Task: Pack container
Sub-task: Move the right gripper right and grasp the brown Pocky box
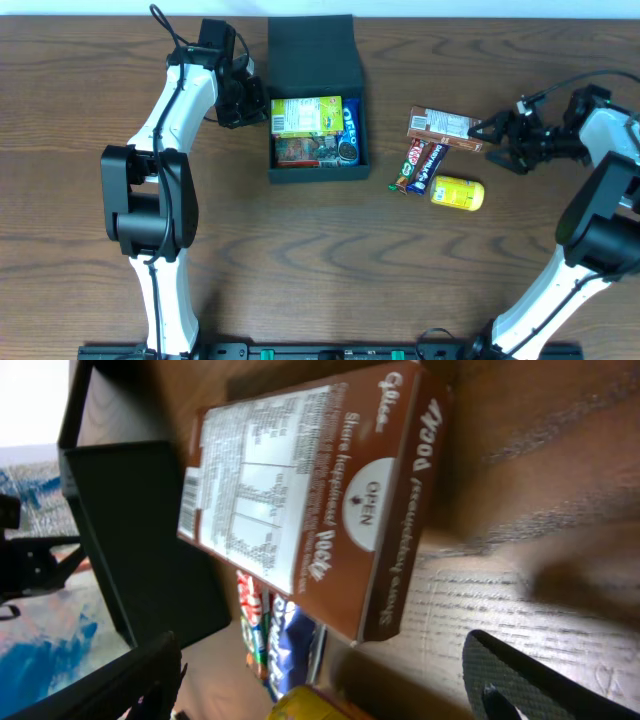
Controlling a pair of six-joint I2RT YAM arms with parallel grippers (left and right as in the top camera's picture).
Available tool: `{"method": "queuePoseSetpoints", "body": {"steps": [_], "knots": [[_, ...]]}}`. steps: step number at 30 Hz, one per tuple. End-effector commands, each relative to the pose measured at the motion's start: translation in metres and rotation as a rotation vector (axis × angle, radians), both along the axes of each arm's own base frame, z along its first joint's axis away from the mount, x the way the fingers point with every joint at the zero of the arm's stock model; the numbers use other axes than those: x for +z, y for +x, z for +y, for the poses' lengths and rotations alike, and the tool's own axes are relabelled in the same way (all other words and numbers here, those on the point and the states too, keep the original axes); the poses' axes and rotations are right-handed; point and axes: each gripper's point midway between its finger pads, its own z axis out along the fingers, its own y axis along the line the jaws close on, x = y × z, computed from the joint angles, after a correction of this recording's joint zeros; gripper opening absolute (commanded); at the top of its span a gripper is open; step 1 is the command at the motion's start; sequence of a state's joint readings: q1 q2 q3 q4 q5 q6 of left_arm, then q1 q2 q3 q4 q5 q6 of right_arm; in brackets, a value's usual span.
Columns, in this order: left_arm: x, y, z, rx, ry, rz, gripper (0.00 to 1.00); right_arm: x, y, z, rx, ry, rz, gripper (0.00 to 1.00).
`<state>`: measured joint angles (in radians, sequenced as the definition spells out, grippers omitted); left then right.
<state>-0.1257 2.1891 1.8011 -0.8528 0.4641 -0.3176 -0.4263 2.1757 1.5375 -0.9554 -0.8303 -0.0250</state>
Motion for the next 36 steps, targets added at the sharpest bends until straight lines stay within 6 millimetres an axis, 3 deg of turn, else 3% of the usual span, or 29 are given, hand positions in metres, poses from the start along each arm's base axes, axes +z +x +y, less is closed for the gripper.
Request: {"method": "queuePoseSetpoints", "body": {"steps": [1, 13, 24, 36], "knots": [[-0.006, -0.003, -0.002, -0.002, 0.001, 0.018, 0.06, -0.008, 0.001, 0.001, -0.029, 0.041, 0.022, 0.89], [-0.006, -0.003, -0.002, -0.002, 0.001, 0.018, 0.06, -0.022, 0.019, 0.014, -0.061, 0.079, 0.022, 0.87], [-0.006, -0.003, -0.002, -0.002, 0.001, 0.018, 0.06, -0.037, 0.028, 0.02, -0.076, 0.109, 0.028, 0.79], [-0.006, -0.003, -0.002, -0.002, 0.002, 0.018, 0.06, -0.035, 0.036, 0.018, -0.099, 0.115, 0.012, 0.36]]}}
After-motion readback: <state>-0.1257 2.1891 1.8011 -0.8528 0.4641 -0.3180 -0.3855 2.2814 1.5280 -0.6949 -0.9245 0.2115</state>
